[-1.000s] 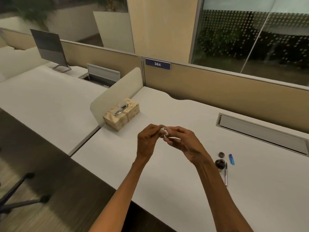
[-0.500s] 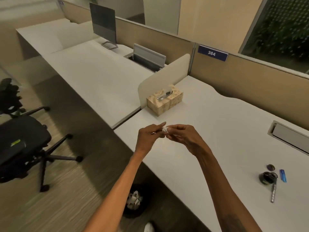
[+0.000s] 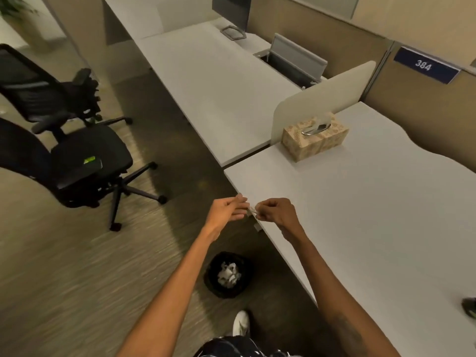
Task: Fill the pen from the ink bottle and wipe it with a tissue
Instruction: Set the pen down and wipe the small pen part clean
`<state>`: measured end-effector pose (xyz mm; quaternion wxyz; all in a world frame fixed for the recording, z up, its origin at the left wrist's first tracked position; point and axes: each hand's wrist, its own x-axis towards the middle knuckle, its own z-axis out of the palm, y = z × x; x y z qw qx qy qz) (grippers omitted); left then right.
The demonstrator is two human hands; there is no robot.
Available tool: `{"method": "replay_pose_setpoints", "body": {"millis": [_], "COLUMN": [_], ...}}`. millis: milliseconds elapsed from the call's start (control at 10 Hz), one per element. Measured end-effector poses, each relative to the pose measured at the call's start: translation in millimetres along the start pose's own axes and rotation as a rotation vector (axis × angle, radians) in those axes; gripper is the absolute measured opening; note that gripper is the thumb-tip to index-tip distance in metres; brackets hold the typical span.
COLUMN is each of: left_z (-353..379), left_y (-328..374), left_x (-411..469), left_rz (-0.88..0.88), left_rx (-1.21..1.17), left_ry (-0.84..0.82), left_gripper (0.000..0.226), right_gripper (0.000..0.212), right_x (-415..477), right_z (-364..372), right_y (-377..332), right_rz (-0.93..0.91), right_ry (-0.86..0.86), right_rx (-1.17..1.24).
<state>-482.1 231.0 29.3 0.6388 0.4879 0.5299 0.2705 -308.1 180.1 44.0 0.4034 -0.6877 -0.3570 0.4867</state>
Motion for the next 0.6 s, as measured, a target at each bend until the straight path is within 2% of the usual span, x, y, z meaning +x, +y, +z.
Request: {"method": "replay_pose_setpoints", "body": {"millis": [100, 300, 500, 600], "left_z": [-31.9, -85.8, -111.9, -115.0], "left_y": [-48.4, -147.9, -203.0, -213.4], "left_x": [3.5, -13.8, -47.9, -50.6], "left_rz": [-0.086, -0.297, -0.378, -0.369], "left_rx": [0.148, 0.361, 0.394, 0.370], "left_ry": [0.149, 0.218, 0.254, 0.275], "left_gripper": [0.028, 0.020, 0.021, 0.020], "right_gripper": [0.012, 0.006, 0.014, 0.011], "right_x": [4.5, 9.3, 4.3, 8.1], "right_z": [37.3, 89.3, 115.9, 124.4], "right_y": [22.9, 65.9, 78.2, 78.9], "right_rz": [0.079, 0.091, 0.110, 0.115], "right_ry": [-0.068, -0.176, -0.197, -0.213], "right_rx": [-0.152, -0.601, -0.658, -0.649]}}
